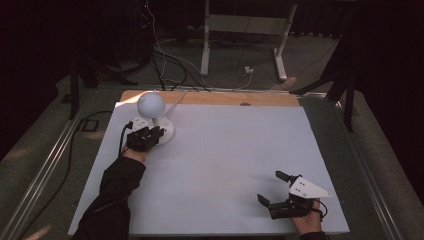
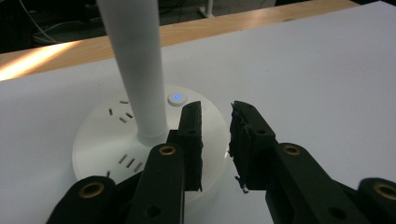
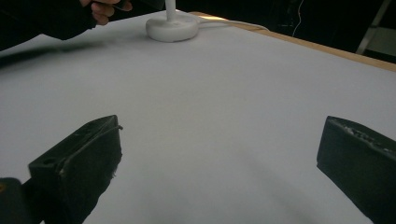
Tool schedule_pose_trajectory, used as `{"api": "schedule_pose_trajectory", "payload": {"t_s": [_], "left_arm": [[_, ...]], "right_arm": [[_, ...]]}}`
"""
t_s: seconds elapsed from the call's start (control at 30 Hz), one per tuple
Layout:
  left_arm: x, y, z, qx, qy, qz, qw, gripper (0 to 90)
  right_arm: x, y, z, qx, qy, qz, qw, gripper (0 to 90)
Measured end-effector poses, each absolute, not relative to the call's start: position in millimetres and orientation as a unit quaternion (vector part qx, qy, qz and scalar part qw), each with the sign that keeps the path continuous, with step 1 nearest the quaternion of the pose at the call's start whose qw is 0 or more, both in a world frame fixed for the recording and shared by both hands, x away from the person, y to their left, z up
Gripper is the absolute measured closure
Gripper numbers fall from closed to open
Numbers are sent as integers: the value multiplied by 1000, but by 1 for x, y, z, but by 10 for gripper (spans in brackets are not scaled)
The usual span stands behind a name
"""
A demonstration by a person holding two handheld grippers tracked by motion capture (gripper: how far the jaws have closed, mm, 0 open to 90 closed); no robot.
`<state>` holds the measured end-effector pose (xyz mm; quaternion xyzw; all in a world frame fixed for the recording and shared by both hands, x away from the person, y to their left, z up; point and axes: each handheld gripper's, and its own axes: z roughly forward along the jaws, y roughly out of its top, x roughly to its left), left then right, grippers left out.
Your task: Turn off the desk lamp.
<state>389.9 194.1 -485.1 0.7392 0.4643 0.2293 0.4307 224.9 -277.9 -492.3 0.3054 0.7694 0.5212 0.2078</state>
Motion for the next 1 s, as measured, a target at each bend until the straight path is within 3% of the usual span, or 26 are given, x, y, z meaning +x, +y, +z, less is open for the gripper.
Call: {"api": "schedule_pose_trajectory", "payload": {"t_s": [0.07,0.13,0.27,0.3,0.37,0.4,0.53,1.0], "left_arm": [[389,193,-483,739,468,229,427,591],[387,192,-481,739,469,225,428,572],[385,191,-478,740,470,216,431,424],[385,191,-478,742,471,205,431,312],[383,190,-477,744,470,199,431,270],[382,190,-477,746,467,189,435,147],[379,191,-475,749,467,167,438,25],[356,188,-473,762,447,157,442,5]], "right_arm": [[225,-278,-492,306,769,521,208,0],[225,-278,-492,306,769,522,207,0],[225,-278,-492,306,769,522,206,0],[225,-278,-493,305,769,522,206,0],[225,-278,-493,306,770,522,206,0],[225,-278,-493,307,769,522,205,0],[225,-279,-492,307,768,523,205,0],[225,-279,-491,306,767,525,205,0]]}}
